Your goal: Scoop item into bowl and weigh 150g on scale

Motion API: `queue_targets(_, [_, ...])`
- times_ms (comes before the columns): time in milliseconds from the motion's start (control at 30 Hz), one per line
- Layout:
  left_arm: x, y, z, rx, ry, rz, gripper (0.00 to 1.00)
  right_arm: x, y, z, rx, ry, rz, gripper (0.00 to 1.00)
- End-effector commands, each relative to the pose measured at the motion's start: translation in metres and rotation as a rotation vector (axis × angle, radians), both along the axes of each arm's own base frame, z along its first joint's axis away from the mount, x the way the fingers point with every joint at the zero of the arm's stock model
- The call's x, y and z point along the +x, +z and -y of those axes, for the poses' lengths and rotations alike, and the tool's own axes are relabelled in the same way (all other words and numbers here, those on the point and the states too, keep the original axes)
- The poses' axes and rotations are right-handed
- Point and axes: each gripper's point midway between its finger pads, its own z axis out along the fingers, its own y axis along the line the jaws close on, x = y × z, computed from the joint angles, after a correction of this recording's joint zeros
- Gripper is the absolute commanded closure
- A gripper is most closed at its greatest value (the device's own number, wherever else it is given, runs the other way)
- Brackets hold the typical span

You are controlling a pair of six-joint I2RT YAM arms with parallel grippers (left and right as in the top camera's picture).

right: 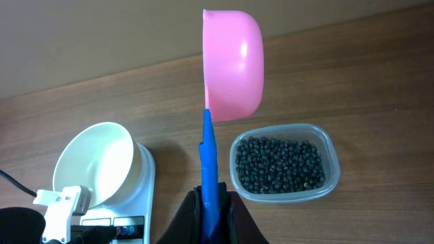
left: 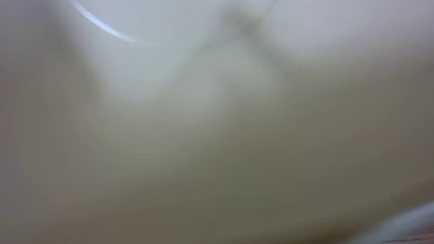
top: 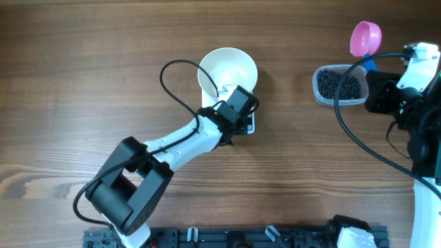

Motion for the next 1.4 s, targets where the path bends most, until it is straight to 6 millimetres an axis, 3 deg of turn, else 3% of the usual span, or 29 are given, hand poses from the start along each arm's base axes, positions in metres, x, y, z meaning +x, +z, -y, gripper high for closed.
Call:
queue_targets(0, [0.005,0.0,-0.002,0.019,0.02,0.02,0.96,-0.001,0.005,-0.003,0.017,0.01,0.018,0.96])
queue_targets(333, [0.001,-0.011,0.0,0.021,0.01,-0.013,0.96,-0.001,0.006,-0.003,0.016,0.01,0.018,0.96])
queue_targets(900, [0.005,-0.009,0.008,-0.016,0.002,0.003,0.96,0.002,0.002,-0.002,0.016,0.008,0.006,0.96])
queue_targets(1367, [-0.005,-0.014,0.002,0.01,-0.002,-0.042,0.96,0.002,0.001,-0.002,0.018,0.007,0.004,0.96])
